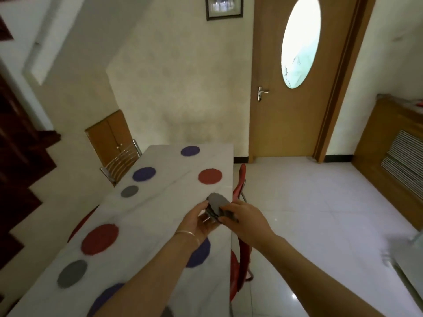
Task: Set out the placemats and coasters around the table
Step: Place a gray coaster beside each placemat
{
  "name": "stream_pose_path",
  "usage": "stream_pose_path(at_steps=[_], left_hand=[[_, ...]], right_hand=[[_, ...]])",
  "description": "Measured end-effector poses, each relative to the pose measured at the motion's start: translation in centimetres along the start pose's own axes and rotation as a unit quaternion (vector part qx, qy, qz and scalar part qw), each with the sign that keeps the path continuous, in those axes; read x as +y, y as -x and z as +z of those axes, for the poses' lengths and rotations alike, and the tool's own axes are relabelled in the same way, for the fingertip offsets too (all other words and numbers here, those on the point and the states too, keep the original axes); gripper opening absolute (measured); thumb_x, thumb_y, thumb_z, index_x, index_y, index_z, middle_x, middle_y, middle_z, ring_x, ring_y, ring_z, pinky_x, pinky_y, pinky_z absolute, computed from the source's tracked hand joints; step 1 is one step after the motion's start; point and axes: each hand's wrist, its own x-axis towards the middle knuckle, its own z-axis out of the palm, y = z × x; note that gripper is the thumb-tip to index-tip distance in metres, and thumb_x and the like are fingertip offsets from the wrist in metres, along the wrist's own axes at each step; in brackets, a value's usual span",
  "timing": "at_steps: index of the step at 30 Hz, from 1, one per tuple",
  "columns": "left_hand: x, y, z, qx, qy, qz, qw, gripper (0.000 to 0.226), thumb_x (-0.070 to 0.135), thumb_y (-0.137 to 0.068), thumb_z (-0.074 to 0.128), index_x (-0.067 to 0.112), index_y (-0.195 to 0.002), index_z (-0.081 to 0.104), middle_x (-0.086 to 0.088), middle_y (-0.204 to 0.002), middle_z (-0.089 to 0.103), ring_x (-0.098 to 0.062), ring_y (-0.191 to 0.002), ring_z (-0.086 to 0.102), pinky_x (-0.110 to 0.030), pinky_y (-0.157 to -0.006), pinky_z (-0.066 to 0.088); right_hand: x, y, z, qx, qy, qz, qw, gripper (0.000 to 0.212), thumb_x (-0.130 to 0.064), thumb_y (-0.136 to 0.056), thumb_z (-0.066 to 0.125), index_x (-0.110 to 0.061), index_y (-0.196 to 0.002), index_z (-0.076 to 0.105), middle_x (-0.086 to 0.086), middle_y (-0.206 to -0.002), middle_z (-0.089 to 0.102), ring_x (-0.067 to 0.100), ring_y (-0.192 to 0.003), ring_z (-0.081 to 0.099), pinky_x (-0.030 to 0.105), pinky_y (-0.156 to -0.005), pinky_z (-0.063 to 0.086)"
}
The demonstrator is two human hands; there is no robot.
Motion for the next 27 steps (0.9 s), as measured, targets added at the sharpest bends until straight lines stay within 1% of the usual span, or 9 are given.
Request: stream_pose_path(at_steps=[3,5,9,12,16,19,21,23,27], left_hand=[[-1.9,-3.5,1.2,0.011,0.032,-0.001,0.999,0.023,0.014,-0.082,0.064,0.002,-0.101,0.07,-0.023,-0.098,0.072,-0.034,-0.087,0.069,-0.039,-0.062,0.06],[-3.1,-6.4,2.2,0.003,0.057,-0.001,0.998,0.022,0.013,-0.076,0.068,0.002,-0.094,0.074,-0.022,-0.093,0.073,-0.034,-0.084,0.072,-0.038,-0.062,0.059],[-4.6,-12.7,4.4,0.009,0.109,-0.008,0.994,0.033,0.011,-0.074,0.071,0.001,-0.105,0.07,-0.024,-0.103,0.071,-0.037,-0.094,0.07,-0.041,-0.065,0.059],[-4.8,-15.4,5.9,0.04,0.174,-0.006,0.984,0.026,0.007,-0.078,0.068,-0.002,-0.103,0.069,-0.024,-0.096,0.072,-0.037,-0.091,0.07,-0.042,-0.064,0.059],[-2.7,-17.2,6.0,0.079,0.23,0.04,0.969,0.014,0.005,-0.082,0.064,-0.002,-0.092,0.071,-0.022,-0.085,0.073,-0.034,-0.079,0.072,-0.041,-0.06,0.06],[-0.5,-17.7,4.9,0.107,0.227,0.075,0.965,0.018,0.007,-0.086,0.059,-0.001,-0.099,0.068,-0.023,-0.097,0.07,-0.035,-0.089,0.068,-0.04,-0.062,0.06],[0.8,-17.9,3.9,0.145,0.234,0.108,0.955,0.019,0.007,-0.087,0.058,-0.001,-0.104,0.065,-0.023,-0.102,0.066,-0.037,-0.094,0.063,-0.04,-0.06,0.06],[1.8,-17.9,2.9,0.183,0.241,0.127,0.944,0.018,0.004,-0.085,0.06,-0.001,-0.101,0.065,-0.023,-0.103,0.065,-0.039,-0.094,0.063,-0.041,-0.058,0.06],[2.7,-18.4,1.7,0.245,0.242,0.182,0.921,0.022,0.004,-0.078,0.067,0.0,-0.099,0.068,-0.025,-0.107,0.065,-0.041,-0.099,0.063,-0.044,-0.065,0.059]], right_hand=[[3.1,-1.3,-0.3,-0.012,0.001,0.011,1.0,0.026,-0.038,-0.086,0.058,-0.03,-0.11,0.063,-0.002,-0.099,0.064,0.009,-0.076,0.056,0.017,-0.068,0.047],[5.7,-2.7,-0.5,-0.028,0.013,0.017,0.999,0.025,-0.036,-0.086,0.06,-0.029,-0.109,0.064,-0.001,-0.101,0.064,0.01,-0.076,0.056,0.017,-0.067,0.047],[10.9,-7.5,-1.6,-0.083,0.032,0.022,0.996,0.021,-0.033,-0.084,0.062,-0.029,-0.105,0.065,-0.003,-0.105,0.064,0.009,-0.078,0.056,0.011,-0.063,0.04],[13.2,-11.1,-2.2,-0.13,0.052,-0.012,0.99,0.019,-0.032,-0.085,0.062,-0.031,-0.104,0.066,-0.003,-0.104,0.064,0.009,-0.08,0.056,0.01,-0.063,0.039],[13.8,-16.1,-1.5,-0.193,0.029,-0.056,0.979,0.019,-0.033,-0.088,0.055,-0.034,-0.104,0.065,-0.006,-0.1,0.064,0.01,-0.085,0.058,0.018,-0.07,0.046],[13.0,-19.3,0.0,-0.213,0.005,-0.098,0.972,0.021,-0.033,-0.091,0.05,-0.031,-0.103,0.066,-0.004,-0.096,0.065,0.011,-0.082,0.059,0.029,-0.075,0.051],[12.3,-21.2,1.3,-0.22,0.005,-0.136,0.966,0.023,-0.033,-0.094,0.046,-0.025,-0.101,0.067,-0.002,-0.094,0.067,0.014,-0.08,0.061,0.031,-0.073,0.05],[11.7,-22.9,2.8,-0.221,0.011,-0.181,0.958,0.025,-0.031,-0.096,0.043,-0.02,-0.096,0.065,0.0,-0.088,0.069,0.016,-0.074,0.062,0.033,-0.069,0.051],[11.3,-26.4,5.2,-0.234,-0.046,-0.26,0.936,0.02,-0.023,-0.093,0.047,-0.011,-0.084,0.061,0.005,-0.072,0.067,0.018,-0.059,0.058,0.039,-0.06,0.051]])
